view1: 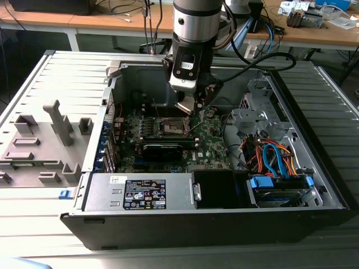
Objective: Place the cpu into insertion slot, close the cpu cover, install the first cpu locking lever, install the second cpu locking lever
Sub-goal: 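Place the cpu into insertion slot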
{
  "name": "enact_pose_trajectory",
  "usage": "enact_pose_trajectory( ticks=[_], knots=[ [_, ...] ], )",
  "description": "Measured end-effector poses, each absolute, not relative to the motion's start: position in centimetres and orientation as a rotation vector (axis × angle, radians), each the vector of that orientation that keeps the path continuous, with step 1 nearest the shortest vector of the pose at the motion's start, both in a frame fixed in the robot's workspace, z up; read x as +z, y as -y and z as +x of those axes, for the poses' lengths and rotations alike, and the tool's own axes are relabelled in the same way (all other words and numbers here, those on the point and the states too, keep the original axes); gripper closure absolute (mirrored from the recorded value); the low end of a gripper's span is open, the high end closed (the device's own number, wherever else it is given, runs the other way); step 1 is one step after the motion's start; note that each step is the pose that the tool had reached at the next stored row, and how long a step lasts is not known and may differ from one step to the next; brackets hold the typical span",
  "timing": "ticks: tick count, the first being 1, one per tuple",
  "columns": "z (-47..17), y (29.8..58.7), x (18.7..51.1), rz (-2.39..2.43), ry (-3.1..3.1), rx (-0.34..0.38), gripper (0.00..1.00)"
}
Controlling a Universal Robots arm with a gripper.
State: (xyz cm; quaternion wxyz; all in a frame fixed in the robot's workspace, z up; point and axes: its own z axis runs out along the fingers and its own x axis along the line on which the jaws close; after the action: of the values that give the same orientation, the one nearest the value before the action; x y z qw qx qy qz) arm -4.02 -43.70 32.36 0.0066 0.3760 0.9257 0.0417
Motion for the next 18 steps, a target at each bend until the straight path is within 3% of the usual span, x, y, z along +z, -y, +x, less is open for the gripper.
enact_pose_trajectory(
  ticks=[18],
  knots=[
    [-4.02,43.71,32.36,1.204,-2.883,0.129,0.45]
  ],
)
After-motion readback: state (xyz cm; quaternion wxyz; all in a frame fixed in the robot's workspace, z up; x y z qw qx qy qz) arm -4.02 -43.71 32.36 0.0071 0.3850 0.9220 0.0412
